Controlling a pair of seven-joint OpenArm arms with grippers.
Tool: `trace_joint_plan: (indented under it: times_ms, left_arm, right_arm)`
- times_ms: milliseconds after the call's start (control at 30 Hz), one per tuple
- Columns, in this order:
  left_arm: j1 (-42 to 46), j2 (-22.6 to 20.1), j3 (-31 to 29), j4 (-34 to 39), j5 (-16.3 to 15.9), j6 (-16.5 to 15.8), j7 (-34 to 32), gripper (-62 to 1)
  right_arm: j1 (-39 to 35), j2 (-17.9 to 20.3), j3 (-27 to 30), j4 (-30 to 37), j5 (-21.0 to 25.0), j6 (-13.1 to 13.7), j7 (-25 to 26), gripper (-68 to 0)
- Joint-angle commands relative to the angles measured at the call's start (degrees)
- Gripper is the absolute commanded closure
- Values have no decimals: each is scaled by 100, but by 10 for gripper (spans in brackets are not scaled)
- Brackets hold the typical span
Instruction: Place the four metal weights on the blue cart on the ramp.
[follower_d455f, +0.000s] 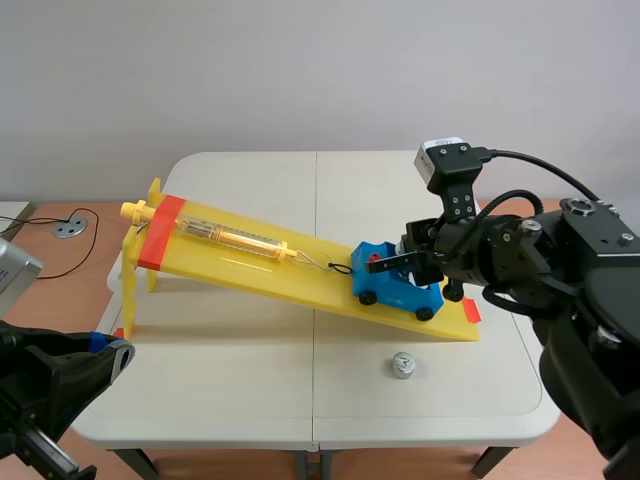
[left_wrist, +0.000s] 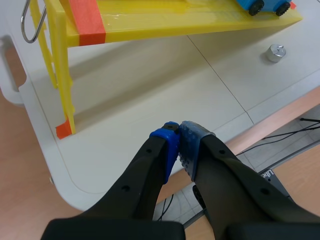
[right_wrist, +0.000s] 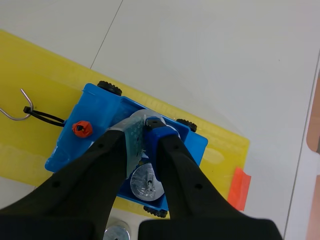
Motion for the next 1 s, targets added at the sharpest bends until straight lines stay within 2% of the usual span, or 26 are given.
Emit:
trace_joint_plan:
  times_ms: [0,67,133,233,367,567,800,967]
  left_arm:
    - [-50,28,-94,361,-424,-103,-553,-51]
    - [-50,28,-94,361,-424,-103,-553,-51]
    - [-50,28,-94,361,-424,-103,-553,-51]
    - [-50,28,-94,361,-424,-103,-553,-51]
    - [-50,28,-94,361,-424,-103,-553,-51]
    - [-50,28,-94,361,-424,-103,-553,-51]
    - [-50,28,-94,361,-424,-103,-553,-51]
    - [-50,28,-94,361,-424,-103,-553,-51]
  right_arm:
    - [750,-33,-61,365,129,-234,984,-6]
    - [752,-33,-66,365,129,-199,984,-20]
    - [750,-33,-66,365,129,-157,984,-76]
    - [750,-13,-63,380,131,68,981,-162]
    - [745,31,-24,542,133,245,909,-215]
    - [369,339,66,1436,328,326,595,-220]
    - [-485,994,68,2549,675,391,483,-220]
    - [-1121,1399,310,3161,981,417,345,-220]
